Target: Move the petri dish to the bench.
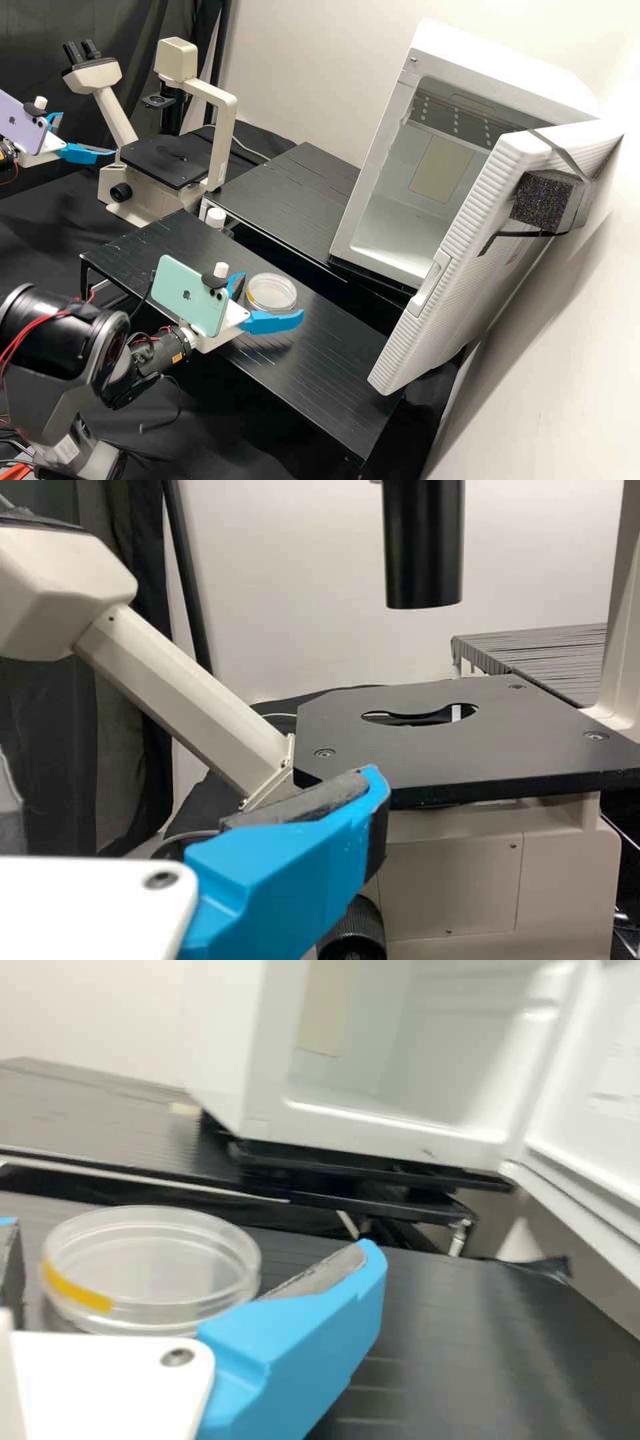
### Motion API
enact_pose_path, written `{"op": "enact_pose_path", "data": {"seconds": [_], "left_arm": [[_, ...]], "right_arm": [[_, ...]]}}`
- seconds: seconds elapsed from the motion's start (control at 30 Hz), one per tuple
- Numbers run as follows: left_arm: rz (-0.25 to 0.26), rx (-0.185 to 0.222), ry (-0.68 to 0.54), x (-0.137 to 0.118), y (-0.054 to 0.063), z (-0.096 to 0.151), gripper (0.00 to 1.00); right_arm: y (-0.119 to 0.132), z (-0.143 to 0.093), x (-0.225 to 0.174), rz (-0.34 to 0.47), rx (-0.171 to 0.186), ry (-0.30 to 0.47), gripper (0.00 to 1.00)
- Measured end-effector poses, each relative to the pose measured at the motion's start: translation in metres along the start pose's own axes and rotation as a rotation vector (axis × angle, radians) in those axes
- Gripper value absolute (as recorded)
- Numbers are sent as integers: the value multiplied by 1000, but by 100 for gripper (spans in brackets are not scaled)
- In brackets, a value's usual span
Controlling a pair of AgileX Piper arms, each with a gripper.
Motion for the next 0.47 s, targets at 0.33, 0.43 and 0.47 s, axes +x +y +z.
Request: {"op": "enact_pose_path", "data": {"seconds": [0.33, 0.43, 0.47], "left_arm": [[0, 0, 0, 0, 0, 0, 100], [0, 0, 0, 0, 0, 0, 100], [0, 0, 0, 0, 0, 0, 100]], "right_arm": [[21, -5, -10, 72, 223, 95, 100], [23, -7, -11, 71, 285, 136, 100], [23, -7, -11, 69, 290, 140, 100]]}}
